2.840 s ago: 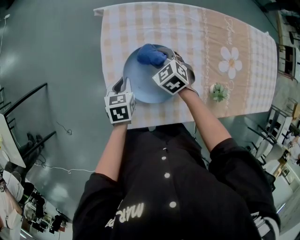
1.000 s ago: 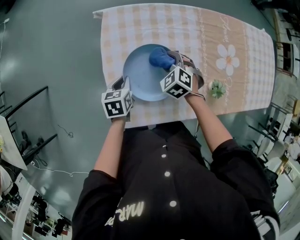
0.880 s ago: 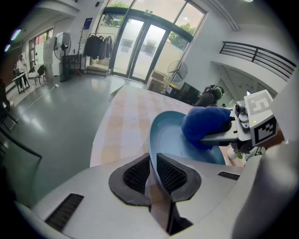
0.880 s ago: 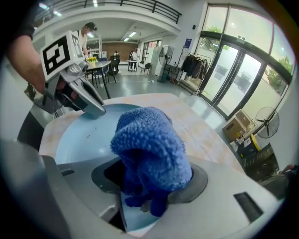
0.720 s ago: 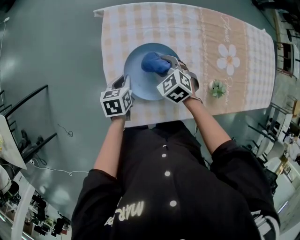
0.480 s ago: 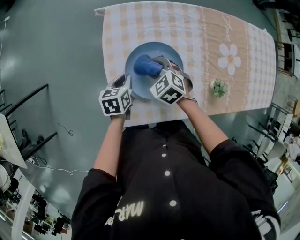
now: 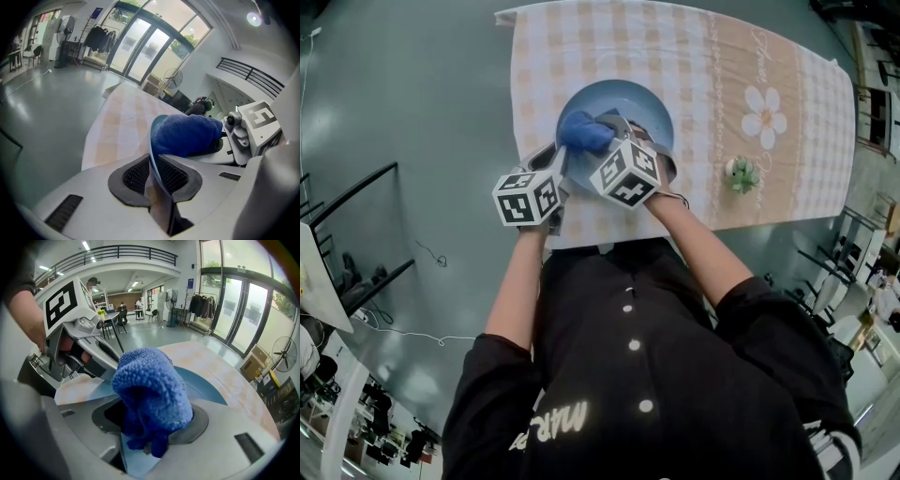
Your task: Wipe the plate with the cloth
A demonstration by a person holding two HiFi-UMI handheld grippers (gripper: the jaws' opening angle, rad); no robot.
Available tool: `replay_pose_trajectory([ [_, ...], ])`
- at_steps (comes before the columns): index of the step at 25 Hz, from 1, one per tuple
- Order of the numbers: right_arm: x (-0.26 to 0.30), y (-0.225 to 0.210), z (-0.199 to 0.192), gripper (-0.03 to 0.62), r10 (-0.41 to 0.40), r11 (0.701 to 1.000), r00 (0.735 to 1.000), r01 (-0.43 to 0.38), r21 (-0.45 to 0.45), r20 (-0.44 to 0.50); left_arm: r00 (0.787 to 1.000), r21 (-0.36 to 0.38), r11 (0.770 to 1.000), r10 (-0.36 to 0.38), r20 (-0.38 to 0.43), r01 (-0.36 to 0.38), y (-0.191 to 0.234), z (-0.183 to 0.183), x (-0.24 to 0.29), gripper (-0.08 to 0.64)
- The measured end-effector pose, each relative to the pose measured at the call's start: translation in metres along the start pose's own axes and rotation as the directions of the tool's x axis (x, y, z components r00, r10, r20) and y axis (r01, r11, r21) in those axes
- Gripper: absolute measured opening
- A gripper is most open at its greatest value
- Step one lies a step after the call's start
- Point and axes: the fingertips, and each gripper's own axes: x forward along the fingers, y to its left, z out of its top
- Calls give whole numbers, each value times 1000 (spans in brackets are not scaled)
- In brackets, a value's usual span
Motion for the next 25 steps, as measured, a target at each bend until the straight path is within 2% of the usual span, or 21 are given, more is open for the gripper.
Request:
replay_pose_trajectory([
  [7, 7, 5, -1, 221, -1, 1000, 999, 0, -21, -34, 1000, -11, 1000, -19, -1, 19, 0, 0, -1, 63],
  [12, 10, 3, -5, 221, -8, 999, 997, 4, -44, -83, 1000, 6, 1000, 9, -13, -9, 1, 0, 0, 63],
  [25, 1, -3, -20, 221, -10, 999, 994, 6, -40, -110, 999, 27, 999, 33, -27, -32, 0, -1, 1, 63],
])
